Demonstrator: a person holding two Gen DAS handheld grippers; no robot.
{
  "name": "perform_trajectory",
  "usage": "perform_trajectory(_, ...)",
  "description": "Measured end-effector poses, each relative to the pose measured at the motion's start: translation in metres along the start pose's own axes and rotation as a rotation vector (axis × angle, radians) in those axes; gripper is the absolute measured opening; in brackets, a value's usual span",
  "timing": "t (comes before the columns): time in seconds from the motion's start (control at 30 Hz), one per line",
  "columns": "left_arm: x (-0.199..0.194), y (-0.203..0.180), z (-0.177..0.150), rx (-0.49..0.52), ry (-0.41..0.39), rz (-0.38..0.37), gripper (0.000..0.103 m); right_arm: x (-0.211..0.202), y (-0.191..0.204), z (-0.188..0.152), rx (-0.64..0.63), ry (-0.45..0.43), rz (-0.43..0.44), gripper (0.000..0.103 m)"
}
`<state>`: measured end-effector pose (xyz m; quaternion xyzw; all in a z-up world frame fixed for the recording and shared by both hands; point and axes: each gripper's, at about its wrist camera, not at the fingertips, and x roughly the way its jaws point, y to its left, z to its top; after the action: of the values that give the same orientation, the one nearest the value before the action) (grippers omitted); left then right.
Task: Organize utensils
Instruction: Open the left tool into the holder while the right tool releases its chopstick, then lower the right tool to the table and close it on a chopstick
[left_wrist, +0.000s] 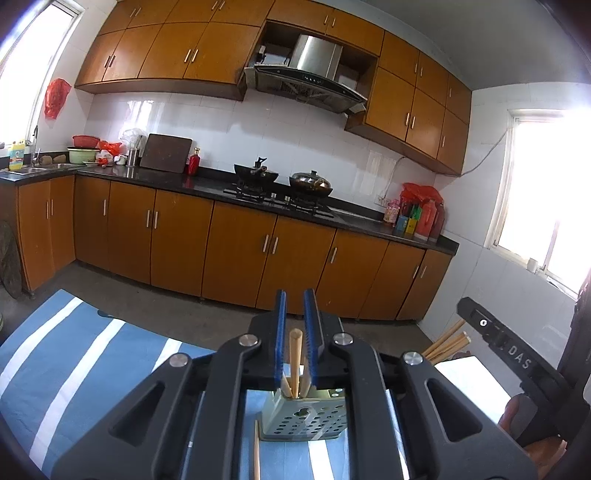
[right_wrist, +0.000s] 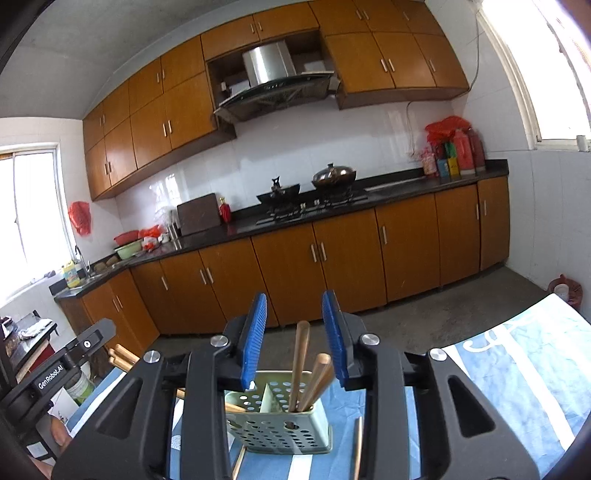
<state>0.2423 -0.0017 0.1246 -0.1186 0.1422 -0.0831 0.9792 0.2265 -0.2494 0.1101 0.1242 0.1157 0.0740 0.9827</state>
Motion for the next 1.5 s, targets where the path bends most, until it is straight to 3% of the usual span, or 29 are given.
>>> perform_trajectory(0.17,-0.031,0.006,0.001,0.012,-0.019,0.012,0.022,-0.028,-0.016,0.004,0.001,-0.006,-0.039,0.034)
perform_trajectory(0.3,-0.051,0.023,-0.014,0.018,0.021,0.047,0.025,-0.043,-0.039,-0.011,0.008,0.047,-0.099,0.037)
perform_trajectory(0.47,-0.051,0.052,-0.059,0.026,0.163,0.119,0.026,-0.033,-0.071,-0.061,0.012,0.242,-0.163,0.037)
perform_trajectory(0.67,-0.026,0.078,-0.127,0.0,0.403,0.159,0.026,-0.004,-0.071,-0.146,0.006,0.535,-0.077,0.037)
perform_trajectory(0.77,-0.022,0.079,-0.149,-0.006,0.463,0.147,0.026,0.004,-0.054,-0.176,-0.034,0.607,-0.058,0.037)
perform_trajectory(1.0,-0.018,0.068,-0.167,0.025,0.513,0.115,0.032,0.016,-0.031,-0.201,-0.127,0.649,-0.088,0.035)
perform_trajectory(1.3,-0.01,0.049,-0.185,0.051,0.565,0.074,0.032,0.015,-0.035,-0.21,-0.173,0.632,-0.132,0.009)
perform_trajectory(1.5,-0.003,0.037,-0.197,0.084,0.597,0.048,0.036,0.016,-0.056,-0.205,-0.121,0.611,-0.212,0.008)
